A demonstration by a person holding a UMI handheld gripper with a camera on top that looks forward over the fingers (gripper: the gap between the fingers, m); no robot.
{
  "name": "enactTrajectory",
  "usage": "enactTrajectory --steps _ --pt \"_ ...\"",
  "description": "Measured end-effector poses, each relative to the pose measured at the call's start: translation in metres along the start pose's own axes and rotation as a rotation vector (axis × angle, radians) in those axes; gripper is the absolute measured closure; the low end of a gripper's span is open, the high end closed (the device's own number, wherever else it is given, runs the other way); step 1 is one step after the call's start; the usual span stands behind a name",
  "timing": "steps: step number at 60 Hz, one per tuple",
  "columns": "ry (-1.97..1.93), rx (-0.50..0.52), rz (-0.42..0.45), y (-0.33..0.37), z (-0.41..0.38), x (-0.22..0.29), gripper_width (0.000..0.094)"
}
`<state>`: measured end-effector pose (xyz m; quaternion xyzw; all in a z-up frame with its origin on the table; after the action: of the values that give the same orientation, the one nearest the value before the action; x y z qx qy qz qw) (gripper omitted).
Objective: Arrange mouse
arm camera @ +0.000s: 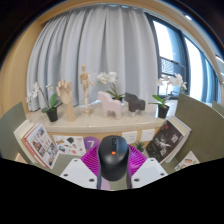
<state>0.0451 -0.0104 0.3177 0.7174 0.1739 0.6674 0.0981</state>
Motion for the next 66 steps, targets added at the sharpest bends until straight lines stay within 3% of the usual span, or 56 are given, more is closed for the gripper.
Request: enactTrajectory --steps 7,16,25,34,41,50,52,56,66 --pt "0.018 0.065 -0.045 -0.039 -0.061 -0.026 0.0597" --pt "-0.026 0.103 -0.208 -0.099 -0.102 -0.114 0.0598" --pt "-0.042 0.092 -0.376 -0.129 -0.106 -0.199 0.0599" --pt "-0.038 0.086 -0.467 -0.136 -0.101 -0.249 0.0592" --pt "-0.015 0.08 -0.406 -0.136 -0.101 -0.251 0.0564" --pt "-0.021 0.068 -0.413 -0.136 -0.101 -0.251 0.0423" --pt "-0.035 0.054 -0.43 -0.135 -0.099 -0.251 0.0356" --pt "-0.045 0.019 -0.441 -0.128 -0.096 -0.241 0.0083" --pt "-0.037 0.023 -0.346 -0.091 -0.113 -0.179 0.0083"
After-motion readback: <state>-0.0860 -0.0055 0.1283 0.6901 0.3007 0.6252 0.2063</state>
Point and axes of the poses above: the point between the fingertips, and its own axes, seen from behind it with the camera up: z to the right, x up, y backward, against the way the camera looks, the point moved 8 cm from there along y, backward, against the way the camera looks, and after that the axes turned 12 degrees about x, right-handed, at the moved point
